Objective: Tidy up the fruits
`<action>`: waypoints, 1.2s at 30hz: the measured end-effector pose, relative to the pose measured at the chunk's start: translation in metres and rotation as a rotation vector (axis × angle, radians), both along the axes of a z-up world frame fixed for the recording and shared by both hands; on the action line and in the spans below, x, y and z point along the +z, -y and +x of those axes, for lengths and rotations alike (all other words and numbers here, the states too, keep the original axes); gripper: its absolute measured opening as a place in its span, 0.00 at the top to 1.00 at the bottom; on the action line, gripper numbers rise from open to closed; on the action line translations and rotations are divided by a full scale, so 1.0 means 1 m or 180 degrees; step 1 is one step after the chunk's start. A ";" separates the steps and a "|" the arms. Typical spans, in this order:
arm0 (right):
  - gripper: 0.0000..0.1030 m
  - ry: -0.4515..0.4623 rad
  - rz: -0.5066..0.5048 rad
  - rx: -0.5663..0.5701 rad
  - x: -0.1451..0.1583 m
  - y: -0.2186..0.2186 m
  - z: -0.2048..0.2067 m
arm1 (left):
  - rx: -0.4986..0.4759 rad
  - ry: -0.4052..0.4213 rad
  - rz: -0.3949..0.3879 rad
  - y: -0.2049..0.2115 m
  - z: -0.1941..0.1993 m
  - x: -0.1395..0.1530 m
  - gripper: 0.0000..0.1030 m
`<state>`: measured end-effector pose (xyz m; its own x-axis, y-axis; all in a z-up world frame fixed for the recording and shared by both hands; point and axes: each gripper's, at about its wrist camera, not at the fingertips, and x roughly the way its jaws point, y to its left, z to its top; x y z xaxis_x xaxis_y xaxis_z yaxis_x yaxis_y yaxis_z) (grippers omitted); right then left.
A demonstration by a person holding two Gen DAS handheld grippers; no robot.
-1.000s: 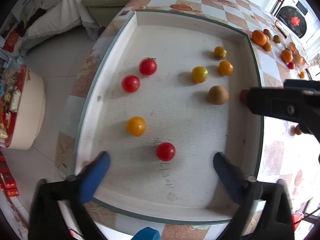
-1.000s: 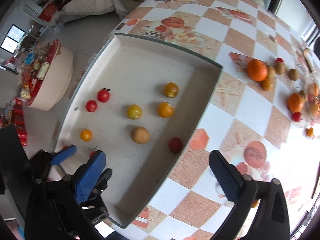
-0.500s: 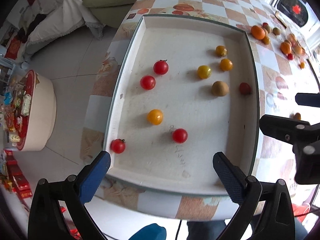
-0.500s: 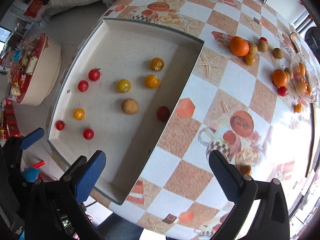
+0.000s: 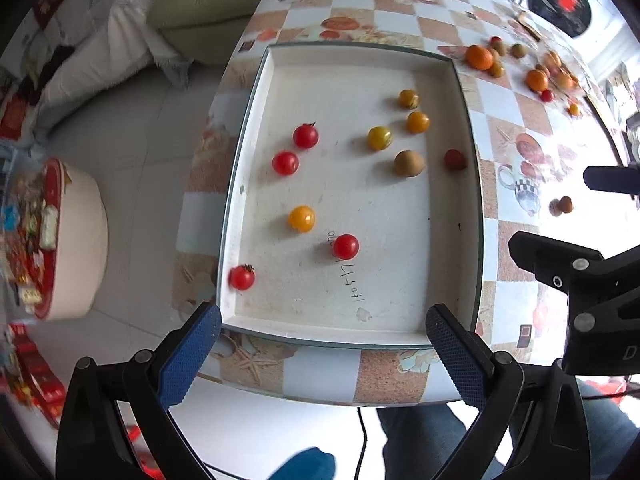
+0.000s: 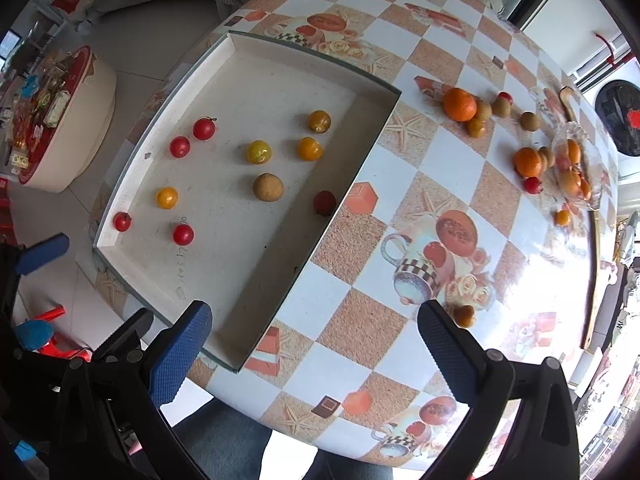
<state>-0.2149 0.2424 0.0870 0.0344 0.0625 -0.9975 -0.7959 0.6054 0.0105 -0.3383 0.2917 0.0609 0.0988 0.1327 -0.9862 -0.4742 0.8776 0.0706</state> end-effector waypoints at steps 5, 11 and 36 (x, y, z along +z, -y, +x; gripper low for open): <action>0.00 0.0050 -0.0001 0.0009 0.007 0.002 -0.005 | -0.0101 0.0003 0.0013 0.003 0.005 0.006 0.00; 0.00 0.0101 -0.0003 0.0012 0.012 0.002 -0.003 | -0.0116 0.0009 0.0039 0.005 0.005 0.009 0.00; 0.00 0.0210 0.0052 0.0058 0.024 -0.005 -0.004 | -0.0080 0.0087 0.0108 0.001 0.003 0.018 0.00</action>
<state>-0.2193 0.2473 0.1114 0.0987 0.0799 -0.9919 -0.8059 0.5911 -0.0326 -0.3348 0.2907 0.0785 0.1293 0.1630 -0.9781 -0.4540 0.8867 0.0877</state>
